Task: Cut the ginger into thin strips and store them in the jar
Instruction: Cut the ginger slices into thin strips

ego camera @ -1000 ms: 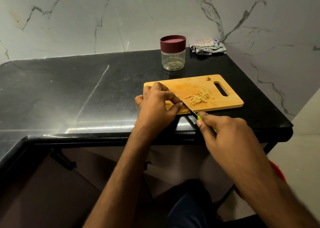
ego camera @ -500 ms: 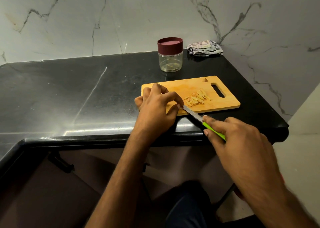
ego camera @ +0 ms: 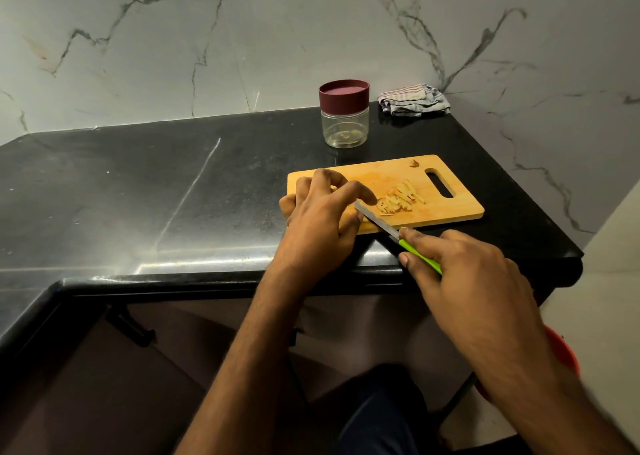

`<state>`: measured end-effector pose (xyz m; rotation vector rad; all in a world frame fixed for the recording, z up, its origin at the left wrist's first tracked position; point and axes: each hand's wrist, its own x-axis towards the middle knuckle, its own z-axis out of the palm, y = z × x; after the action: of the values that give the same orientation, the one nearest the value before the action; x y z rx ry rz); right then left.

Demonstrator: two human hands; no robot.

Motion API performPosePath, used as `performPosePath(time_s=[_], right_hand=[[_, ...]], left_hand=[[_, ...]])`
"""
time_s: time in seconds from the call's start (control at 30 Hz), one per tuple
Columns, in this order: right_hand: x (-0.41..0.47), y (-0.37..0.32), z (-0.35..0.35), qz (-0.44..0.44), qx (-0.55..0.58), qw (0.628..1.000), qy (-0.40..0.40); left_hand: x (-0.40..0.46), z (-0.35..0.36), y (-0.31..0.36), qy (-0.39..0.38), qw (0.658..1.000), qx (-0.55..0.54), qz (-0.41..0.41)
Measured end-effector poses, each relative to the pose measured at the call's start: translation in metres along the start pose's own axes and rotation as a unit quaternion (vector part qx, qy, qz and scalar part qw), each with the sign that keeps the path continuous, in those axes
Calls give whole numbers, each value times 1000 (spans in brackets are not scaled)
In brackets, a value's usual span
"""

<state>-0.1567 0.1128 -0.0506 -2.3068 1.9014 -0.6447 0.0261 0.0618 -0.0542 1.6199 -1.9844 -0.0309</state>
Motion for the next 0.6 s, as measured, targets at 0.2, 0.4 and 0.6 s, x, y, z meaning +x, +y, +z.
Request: performPosePath(time_s=[0.2,0.4,0.6], right_hand=[[-2,3,1,-1,24,1000,7],[-7,7,-1,-2,35,999,6],[-10,6,-6,-3,29,1000,6]], left_hand=[[2,1,0,-30,999,30,-3],[1,3,-2,13,999,16,-41],[3,3,1,-18,999,36,-35]])
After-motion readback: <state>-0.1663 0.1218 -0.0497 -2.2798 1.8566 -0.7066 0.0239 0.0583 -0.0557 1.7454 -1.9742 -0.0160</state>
